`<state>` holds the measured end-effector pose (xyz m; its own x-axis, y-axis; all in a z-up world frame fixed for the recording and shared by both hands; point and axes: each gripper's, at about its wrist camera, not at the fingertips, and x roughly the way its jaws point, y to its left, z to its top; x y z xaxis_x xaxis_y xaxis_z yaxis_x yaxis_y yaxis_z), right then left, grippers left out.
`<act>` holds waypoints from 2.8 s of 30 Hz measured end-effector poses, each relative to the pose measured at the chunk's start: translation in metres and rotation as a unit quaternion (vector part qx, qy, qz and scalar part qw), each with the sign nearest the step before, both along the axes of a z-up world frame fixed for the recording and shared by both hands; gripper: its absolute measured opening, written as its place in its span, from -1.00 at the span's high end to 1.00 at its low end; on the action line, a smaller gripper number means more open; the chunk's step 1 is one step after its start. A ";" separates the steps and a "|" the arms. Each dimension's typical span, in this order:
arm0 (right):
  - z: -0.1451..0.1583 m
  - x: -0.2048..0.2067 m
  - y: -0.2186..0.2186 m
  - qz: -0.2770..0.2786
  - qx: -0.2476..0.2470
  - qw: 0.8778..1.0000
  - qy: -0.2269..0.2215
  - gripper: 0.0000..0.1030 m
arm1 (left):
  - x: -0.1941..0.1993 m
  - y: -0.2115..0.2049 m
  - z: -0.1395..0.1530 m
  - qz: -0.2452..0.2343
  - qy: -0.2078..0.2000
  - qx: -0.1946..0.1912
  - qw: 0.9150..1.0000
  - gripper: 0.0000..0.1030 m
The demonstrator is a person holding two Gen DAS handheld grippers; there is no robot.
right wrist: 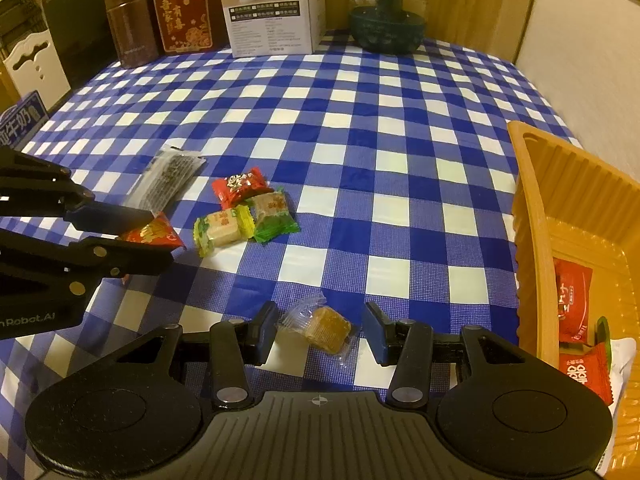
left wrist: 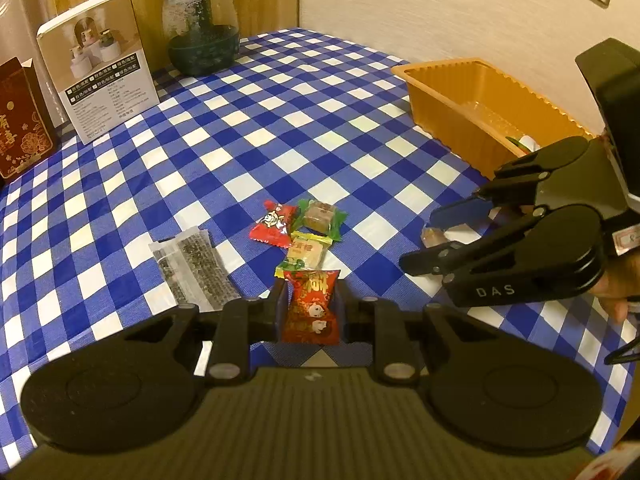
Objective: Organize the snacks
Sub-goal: 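Close the right tool on the clear-wrapped square cake, then lift and carry the red packet and clear cake over the tray with both tools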
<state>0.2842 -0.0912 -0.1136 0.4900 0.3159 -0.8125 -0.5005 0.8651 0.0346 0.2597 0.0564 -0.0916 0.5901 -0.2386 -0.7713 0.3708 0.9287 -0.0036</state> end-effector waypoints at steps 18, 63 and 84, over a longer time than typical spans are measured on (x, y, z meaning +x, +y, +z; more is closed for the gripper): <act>-0.002 -0.014 -0.005 0.044 -0.012 0.999 -0.005 0.10 | 0.001 -0.003 0.002 0.000 0.000 -0.004 1.000 0.58; 0.035 -0.041 -0.023 0.026 0.025 0.998 -0.043 0.31 | -0.009 -0.018 0.023 0.020 -0.009 -0.027 0.999 0.58; 0.072 -0.091 -0.102 -0.094 0.056 0.988 -0.112 0.31 | -0.018 -0.078 0.062 -0.008 -0.036 -0.069 0.997 0.58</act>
<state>0.1937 -0.1936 -0.0411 0.7117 0.2840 -0.6425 -0.3370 0.9405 0.0424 0.2415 -0.0215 -0.0293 0.6388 -0.3491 -0.6856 0.3890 0.9154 -0.1036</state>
